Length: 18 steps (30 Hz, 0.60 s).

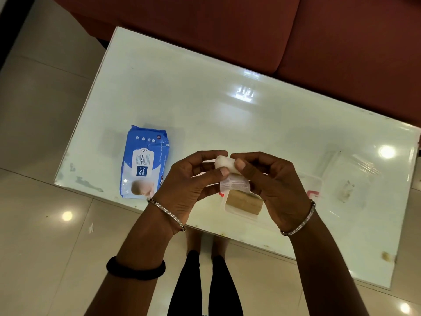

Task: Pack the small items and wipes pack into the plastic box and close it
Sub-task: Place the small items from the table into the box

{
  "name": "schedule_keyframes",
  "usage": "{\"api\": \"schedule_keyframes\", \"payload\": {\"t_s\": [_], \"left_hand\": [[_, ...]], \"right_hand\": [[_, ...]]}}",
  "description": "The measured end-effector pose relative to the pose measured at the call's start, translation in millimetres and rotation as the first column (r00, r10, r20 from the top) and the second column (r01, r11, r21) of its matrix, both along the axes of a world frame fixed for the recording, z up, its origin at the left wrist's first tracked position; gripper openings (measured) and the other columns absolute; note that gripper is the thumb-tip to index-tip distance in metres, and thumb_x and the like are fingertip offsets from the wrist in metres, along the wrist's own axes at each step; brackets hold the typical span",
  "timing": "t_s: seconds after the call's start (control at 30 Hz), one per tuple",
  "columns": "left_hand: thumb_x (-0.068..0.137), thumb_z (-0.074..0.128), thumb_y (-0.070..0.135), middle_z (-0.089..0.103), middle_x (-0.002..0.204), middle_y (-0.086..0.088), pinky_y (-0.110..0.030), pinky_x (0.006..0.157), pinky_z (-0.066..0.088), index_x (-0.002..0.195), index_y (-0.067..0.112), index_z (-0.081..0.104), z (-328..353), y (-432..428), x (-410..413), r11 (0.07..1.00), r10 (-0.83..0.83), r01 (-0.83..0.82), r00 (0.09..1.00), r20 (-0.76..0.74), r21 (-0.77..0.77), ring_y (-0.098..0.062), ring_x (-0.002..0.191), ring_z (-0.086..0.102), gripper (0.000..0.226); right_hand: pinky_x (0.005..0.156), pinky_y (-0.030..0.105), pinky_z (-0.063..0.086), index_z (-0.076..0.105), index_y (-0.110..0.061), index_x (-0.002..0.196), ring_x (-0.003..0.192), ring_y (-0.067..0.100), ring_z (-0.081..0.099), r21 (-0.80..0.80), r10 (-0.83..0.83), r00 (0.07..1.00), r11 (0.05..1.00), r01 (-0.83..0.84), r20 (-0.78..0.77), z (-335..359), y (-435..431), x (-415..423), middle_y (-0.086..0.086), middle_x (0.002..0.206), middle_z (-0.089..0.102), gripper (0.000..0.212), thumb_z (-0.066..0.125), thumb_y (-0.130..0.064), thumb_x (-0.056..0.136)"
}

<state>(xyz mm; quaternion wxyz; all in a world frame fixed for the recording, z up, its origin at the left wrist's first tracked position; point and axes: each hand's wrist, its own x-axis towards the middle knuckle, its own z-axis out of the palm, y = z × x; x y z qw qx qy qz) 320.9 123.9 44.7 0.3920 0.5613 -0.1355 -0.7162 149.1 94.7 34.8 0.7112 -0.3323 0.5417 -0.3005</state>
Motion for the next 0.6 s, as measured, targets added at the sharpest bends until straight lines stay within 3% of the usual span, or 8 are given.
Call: {"api": "schedule_keyframes", "payload": {"t_s": [0.13,0.3,0.37,0.47,0.6], "left_hand": [[0.061,0.072,0.035,0.077,0.090,-0.004,-0.029,0.067,0.061,0.094,0.022,0.073,-1.5,-1.1,0.1,0.997,0.027,-0.024,0.999,-0.039,0.072,-0.023,0.084,0.075,0.035],[0.075,0.070,0.016,0.076,0.092,-0.009,-0.026,0.065,0.060,0.102,0.011,0.070,-10.4,0.0,-0.1,0.998,0.023,-0.025,0.999,0.030,0.058,-0.021,0.082,0.075,0.027],[0.072,0.072,0.016,0.073,0.096,-0.012,-0.028,0.067,0.060,0.105,0.013,0.069,-12.5,0.5,0.5,1.000,0.005,-0.007,0.997,0.070,0.024,-0.023,0.088,0.073,0.034],[0.073,0.073,0.012,0.072,0.097,-0.008,-0.027,0.065,0.059,0.105,0.016,0.069,-15.4,1.7,-0.4,1.000,0.004,-0.003,0.995,0.095,-0.007,-0.023,0.090,0.073,0.033],[0.064,0.072,0.034,0.073,0.100,-0.012,-0.028,0.064,0.060,0.100,0.014,0.071,-13.2,-0.5,-3.0,0.996,0.023,-0.026,0.999,0.042,0.087,-0.023,0.082,0.075,0.041]], "right_hand": [[0.080,0.037,0.059,0.072,-0.002,0.106,0.094,0.032,0.073,-0.055,0.026,0.999,0.998,-0.025,0.018,-2.6,2.1,0.3,0.015,0.105,0.075,0.038,0.077,-0.016,0.070],[0.086,0.044,0.058,0.067,-0.007,0.118,0.104,0.032,0.070,-0.037,0.033,0.998,0.999,-0.032,0.049,-5.2,1.9,1.5,0.013,0.114,0.073,0.050,0.077,-0.014,0.070],[0.078,0.040,0.060,0.065,-0.013,0.122,0.098,0.027,0.072,0.039,0.007,0.998,0.999,-0.009,0.057,-4.8,0.7,2.4,0.010,0.112,0.073,0.053,0.075,-0.022,0.072],[0.069,0.036,0.060,0.071,-0.010,0.112,0.091,0.029,0.071,0.059,0.030,0.999,0.998,-0.028,-0.020,-6.6,0.6,1.6,0.016,0.101,0.072,0.040,0.072,-0.027,0.075],[0.071,0.037,0.059,0.073,-0.006,0.103,0.088,0.032,0.072,-0.016,0.062,0.997,0.998,-0.063,-0.055,-9.6,2.5,0.2,0.017,0.101,0.074,0.031,0.075,-0.020,0.075]]}}
